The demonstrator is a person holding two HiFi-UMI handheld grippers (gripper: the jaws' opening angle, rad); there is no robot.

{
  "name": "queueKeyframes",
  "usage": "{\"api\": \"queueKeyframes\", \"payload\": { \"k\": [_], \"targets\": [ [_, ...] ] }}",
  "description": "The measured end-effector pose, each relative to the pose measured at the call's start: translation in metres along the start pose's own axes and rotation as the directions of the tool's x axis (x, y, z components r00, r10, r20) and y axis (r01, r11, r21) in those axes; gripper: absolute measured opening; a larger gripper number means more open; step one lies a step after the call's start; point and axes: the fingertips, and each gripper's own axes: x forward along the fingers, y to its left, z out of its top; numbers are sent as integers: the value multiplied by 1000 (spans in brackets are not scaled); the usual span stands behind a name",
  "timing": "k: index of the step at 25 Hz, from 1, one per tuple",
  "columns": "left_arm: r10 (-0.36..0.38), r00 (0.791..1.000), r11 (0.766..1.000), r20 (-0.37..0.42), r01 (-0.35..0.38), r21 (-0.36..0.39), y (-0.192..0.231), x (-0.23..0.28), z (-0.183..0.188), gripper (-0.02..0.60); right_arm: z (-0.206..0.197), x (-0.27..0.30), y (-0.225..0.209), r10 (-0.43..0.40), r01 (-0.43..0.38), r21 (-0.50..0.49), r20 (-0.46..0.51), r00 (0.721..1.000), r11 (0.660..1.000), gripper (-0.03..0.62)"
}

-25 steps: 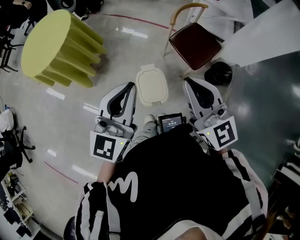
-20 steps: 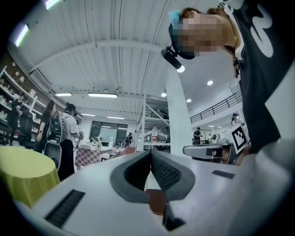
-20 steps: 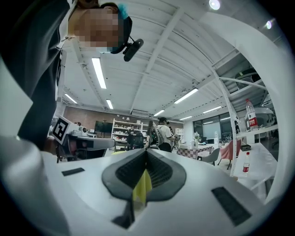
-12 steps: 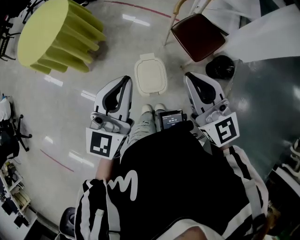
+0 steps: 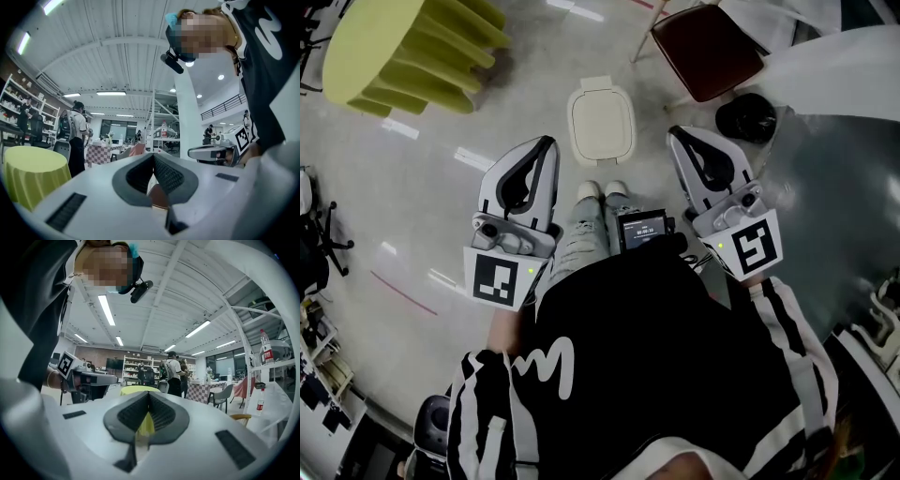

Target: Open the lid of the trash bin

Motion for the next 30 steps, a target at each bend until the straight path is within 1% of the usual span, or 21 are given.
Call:
{"api": "queueKeyframes", "payload": {
  "k": [5,13,20,26,30],
  "targets": [
    [35,999,999,-25,-35,-11,7,-7,-19,7,-20,6,6,32,-32,2,-22,999,999,9],
    [74,997,997,-36,-74,-21,21,-13,-39,8,-48,22,20,97,-97,7,-43,994,995,9],
    [96,994,995,-53,-98,-32,33,-16,-56,8,-77,36,33,152,-153,5,-92,984,988,9],
    [109,991,992,-76,-113,-50,42,-21,-73,8,-101,47,45,201,-202,6,-137,970,979,9],
    [116,989,991,-89,-121,-54,45,-24,-85,7,-119,51,52,224,-227,-6,-143,964,974,9]
  ]
}}
